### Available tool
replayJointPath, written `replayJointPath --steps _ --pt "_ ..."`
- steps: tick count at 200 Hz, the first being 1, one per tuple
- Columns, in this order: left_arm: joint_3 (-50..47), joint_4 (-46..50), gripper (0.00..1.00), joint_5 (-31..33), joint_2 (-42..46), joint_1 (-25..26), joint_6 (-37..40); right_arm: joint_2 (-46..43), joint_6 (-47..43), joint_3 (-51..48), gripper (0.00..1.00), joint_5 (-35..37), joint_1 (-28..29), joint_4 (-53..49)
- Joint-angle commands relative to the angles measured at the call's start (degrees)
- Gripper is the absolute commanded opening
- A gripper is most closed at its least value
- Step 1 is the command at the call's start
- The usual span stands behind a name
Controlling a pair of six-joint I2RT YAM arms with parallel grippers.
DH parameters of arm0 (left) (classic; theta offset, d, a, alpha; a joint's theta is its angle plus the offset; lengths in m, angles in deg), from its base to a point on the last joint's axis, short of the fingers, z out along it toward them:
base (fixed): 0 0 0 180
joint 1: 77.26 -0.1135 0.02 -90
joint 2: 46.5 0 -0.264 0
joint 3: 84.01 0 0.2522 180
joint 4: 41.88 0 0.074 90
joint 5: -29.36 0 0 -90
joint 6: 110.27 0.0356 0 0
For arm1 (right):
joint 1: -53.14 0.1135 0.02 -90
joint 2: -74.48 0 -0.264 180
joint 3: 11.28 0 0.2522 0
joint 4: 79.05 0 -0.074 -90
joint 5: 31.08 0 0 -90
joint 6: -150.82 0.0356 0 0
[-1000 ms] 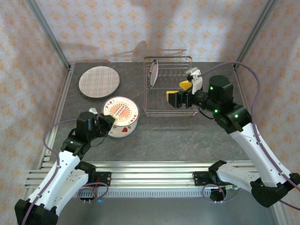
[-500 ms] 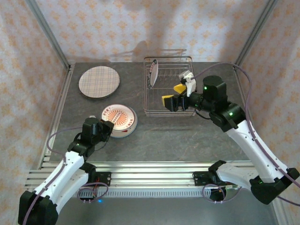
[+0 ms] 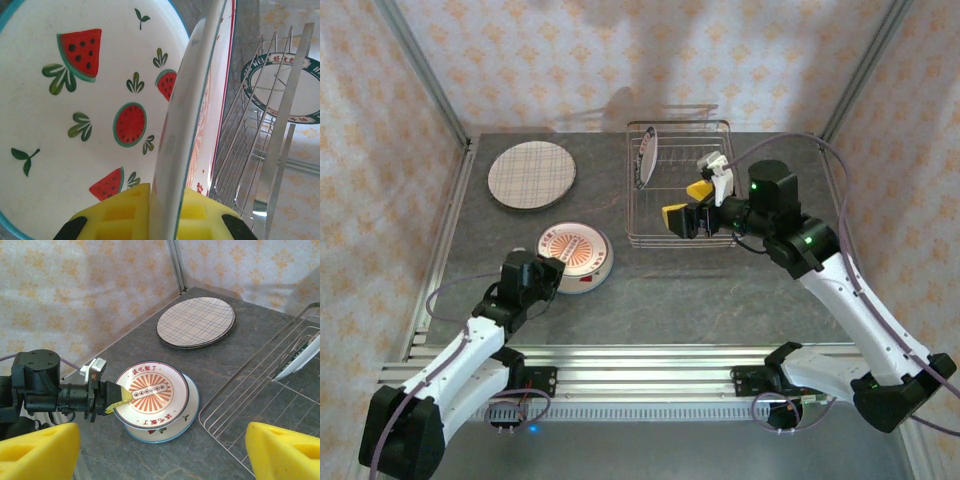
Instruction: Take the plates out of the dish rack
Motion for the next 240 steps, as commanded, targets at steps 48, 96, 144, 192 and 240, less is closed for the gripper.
replayJointPath --steps 48,96,144,192,240 --pt "-0.6 -7.1 0.00 1.4 -3.2 -0.3 -0.7 0.1 0.5 0.5 0.85 -0.9 0.5 0.6" --pt "-0.9 -8.9 0.00 1.8 -5.7 -0.3 -0.7 0.6 0.7 0.7 0.85 -0.8 0.5 0.6" --pt "-1.0 -10.8 0.00 1.8 -8.2 -0.3 -0.8 0.6 1.0 0.7 0.86 -1.0 0.5 0.3" --pt "-1.0 -11.7 0.00 1.3 -10.6 -0.3 -0.6 0.6 1.0 0.8 0.86 -1.1 0.5 0.0" --pt "-0.5 -9.9 0.00 1.0 -12.1 -0.4 0.0 1.3 0.8 1.0 0.86 -3.6 0.6 0.1"
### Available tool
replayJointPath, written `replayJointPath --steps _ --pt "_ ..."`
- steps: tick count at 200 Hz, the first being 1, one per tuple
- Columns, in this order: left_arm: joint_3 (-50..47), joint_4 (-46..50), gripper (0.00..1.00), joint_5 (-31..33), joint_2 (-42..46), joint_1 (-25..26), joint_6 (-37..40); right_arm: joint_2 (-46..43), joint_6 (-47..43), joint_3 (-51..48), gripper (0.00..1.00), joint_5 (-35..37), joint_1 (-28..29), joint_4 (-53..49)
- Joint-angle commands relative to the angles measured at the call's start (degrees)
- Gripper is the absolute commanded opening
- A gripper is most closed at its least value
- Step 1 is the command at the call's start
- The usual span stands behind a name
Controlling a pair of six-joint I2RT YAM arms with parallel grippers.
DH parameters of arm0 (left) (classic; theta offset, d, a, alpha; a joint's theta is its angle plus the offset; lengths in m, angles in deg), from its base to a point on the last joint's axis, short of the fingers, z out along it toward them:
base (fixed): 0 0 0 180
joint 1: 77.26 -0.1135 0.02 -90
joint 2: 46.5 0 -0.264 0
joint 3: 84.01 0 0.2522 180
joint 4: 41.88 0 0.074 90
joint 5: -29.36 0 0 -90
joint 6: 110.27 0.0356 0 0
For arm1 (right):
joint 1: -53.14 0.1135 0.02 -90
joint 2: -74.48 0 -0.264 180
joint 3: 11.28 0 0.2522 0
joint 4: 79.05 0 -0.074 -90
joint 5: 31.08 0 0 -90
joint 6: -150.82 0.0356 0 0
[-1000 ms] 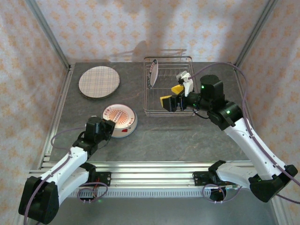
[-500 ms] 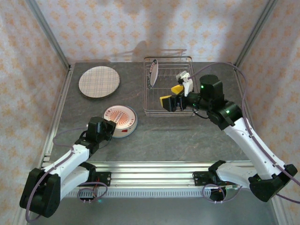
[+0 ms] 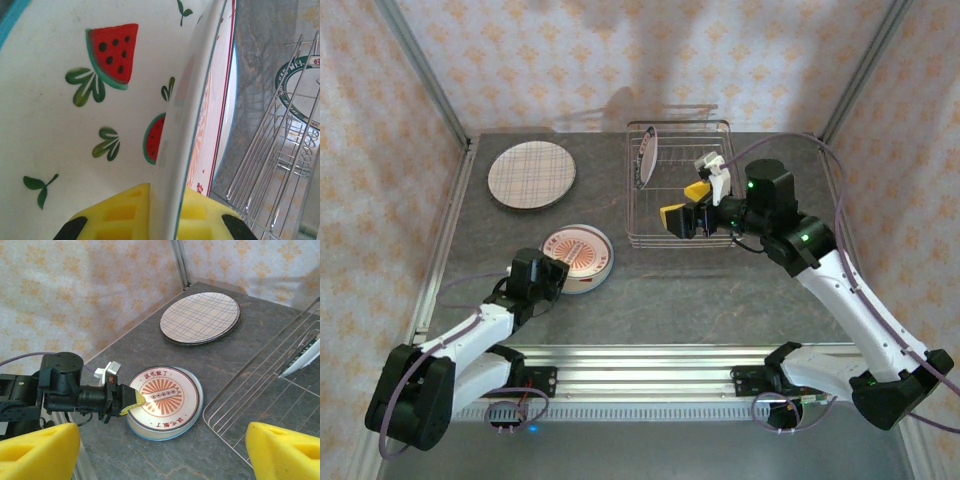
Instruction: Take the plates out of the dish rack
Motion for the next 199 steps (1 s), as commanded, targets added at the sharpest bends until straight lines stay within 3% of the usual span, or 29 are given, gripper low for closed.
replayJointPath --steps 1,97,181,199 --pt "0.4 -2.1 0.00 1.0 -0.4 -0.4 0.7 0.4 0.4 1.0 0.86 -2.4 0.5 0.1" --pt "1.0 -0.5 0.00 0.4 -2.5 -0.4 1.2 0.8 0.2 1.3 0.86 -2.4 0.9 -0.7" --pt "2.2 5.9 0.33 0.1 0.6 -0.4 1.3 1.3 0.6 1.4 0.87 -1.9 1.0 -0.8" --pt "2.9 7.5 0.37 -0.2 1.2 -0.4 1.7 1.5 0.7 1.6 0.87 -1.8 0.9 -0.7"
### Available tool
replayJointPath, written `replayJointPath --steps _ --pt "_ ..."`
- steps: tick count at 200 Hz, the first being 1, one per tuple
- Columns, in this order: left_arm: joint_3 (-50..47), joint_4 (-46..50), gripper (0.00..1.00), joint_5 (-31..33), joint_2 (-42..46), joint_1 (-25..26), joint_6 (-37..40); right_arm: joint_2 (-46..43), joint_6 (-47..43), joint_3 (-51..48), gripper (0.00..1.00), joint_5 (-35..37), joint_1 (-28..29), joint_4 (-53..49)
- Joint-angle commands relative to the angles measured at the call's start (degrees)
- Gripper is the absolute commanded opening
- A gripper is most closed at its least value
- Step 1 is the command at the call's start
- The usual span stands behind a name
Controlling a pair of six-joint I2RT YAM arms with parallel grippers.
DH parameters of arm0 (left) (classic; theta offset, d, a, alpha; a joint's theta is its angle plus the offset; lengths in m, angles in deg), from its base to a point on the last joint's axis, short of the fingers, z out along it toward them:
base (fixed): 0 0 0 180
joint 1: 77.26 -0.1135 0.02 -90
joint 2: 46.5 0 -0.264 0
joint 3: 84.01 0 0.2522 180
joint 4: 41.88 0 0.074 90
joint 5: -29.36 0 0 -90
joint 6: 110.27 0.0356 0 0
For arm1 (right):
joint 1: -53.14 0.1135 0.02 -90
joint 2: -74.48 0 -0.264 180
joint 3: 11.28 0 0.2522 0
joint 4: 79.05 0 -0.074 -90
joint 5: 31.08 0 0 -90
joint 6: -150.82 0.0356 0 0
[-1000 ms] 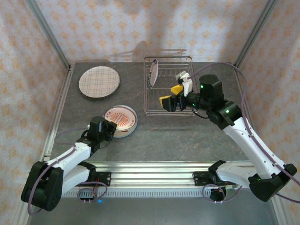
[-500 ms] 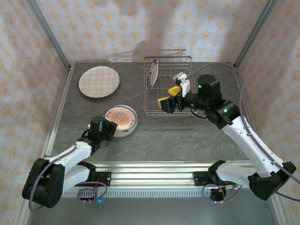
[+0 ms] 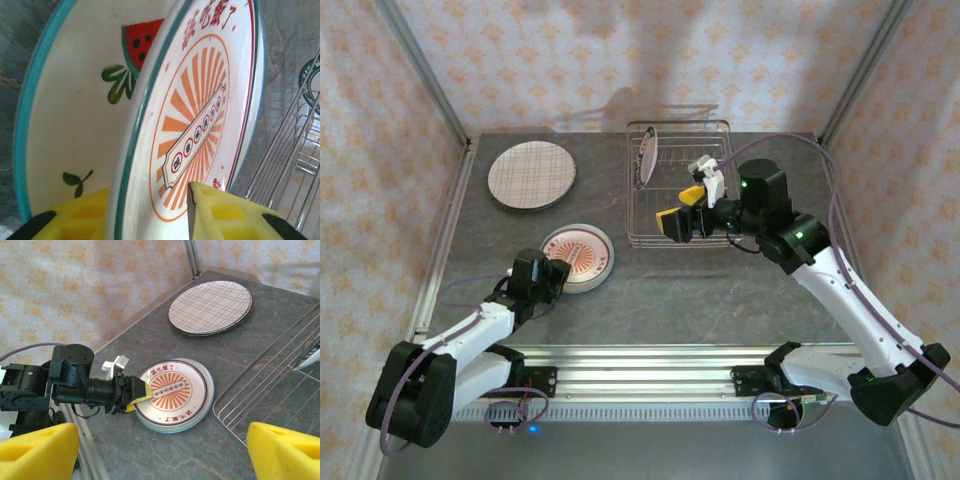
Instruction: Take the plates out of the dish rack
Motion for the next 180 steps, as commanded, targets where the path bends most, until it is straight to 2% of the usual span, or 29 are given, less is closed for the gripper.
replayJointPath --steps 1,49,141,180 --pt "2.4 3.9 0.37 0.1 1.5 -0.4 1.0 0.2 0.7 1.6 0.87 -0.3 0.3 0.1" --pt "5.2 10.3 0.42 -0.9 1.2 -0.4 2.1 0.4 1.1 1.4 0.87 -0.1 0.3 0.4" --pt "9.0 14.6 0.52 -1.3 -3.7 -0.3 4.4 0.7 1.2 1.8 0.87 0.1 0.3 0.2" --pt "12.1 20.5 0.56 -1.0 -5.2 -0.4 6.1 0.8 1.2 1.9 0.87 0.3 0.3 0.2"
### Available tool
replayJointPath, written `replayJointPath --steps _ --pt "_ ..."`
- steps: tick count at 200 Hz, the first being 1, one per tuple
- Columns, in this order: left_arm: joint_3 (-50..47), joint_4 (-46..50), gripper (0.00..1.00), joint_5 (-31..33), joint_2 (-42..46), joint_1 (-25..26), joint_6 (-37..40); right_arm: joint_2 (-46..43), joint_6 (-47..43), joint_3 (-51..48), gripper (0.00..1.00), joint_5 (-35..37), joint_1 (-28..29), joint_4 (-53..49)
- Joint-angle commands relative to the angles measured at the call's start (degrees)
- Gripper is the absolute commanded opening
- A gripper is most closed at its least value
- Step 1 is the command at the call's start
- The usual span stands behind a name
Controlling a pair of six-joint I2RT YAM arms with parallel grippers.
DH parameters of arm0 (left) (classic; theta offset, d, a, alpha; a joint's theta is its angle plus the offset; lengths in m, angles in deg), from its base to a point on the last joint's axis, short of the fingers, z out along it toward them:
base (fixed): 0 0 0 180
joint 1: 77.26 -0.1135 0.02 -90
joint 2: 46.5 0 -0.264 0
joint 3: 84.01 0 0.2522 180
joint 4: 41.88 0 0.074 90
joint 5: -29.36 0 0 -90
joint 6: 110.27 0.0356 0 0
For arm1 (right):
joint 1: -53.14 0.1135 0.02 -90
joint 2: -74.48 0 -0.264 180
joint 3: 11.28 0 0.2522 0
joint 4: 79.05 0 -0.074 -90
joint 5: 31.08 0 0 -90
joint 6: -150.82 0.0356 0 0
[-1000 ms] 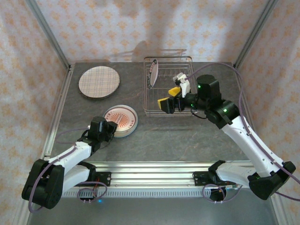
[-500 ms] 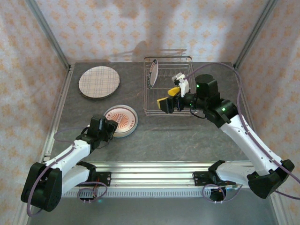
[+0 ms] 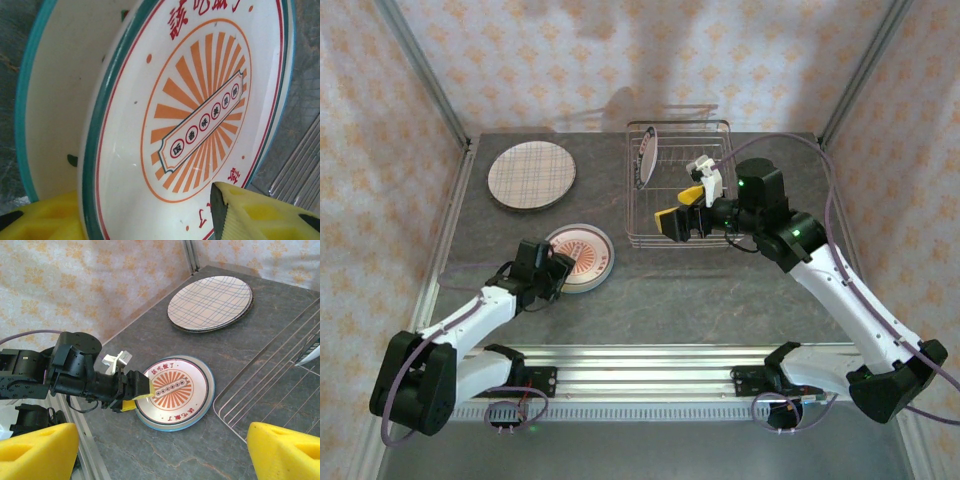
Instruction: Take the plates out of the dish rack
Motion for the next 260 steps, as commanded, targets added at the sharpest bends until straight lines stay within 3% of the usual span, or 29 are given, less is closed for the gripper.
replayJointPath --steps 1,124,227,260 --pt "2.7 6.2 0.56 0.5 -0.7 -0.4 2.3 -0.1 0.6 1.9 0.87 0.3 0.3 0.2" --pt "9.1 16.3 0.58 1.4 -5.8 -0.3 5.4 0.3 0.8 2.4 0.87 1.1 0.3 0.0" --pt "10.6 19.4 0.59 1.9 -5.9 -0.3 6.5 0.4 1.7 2.5 0.87 3.3 0.3 0.2" --pt "11.6 21.8 0.66 2.4 -5.2 -0.4 6.6 0.5 2.5 2.9 0.87 6.5 0.3 0.8"
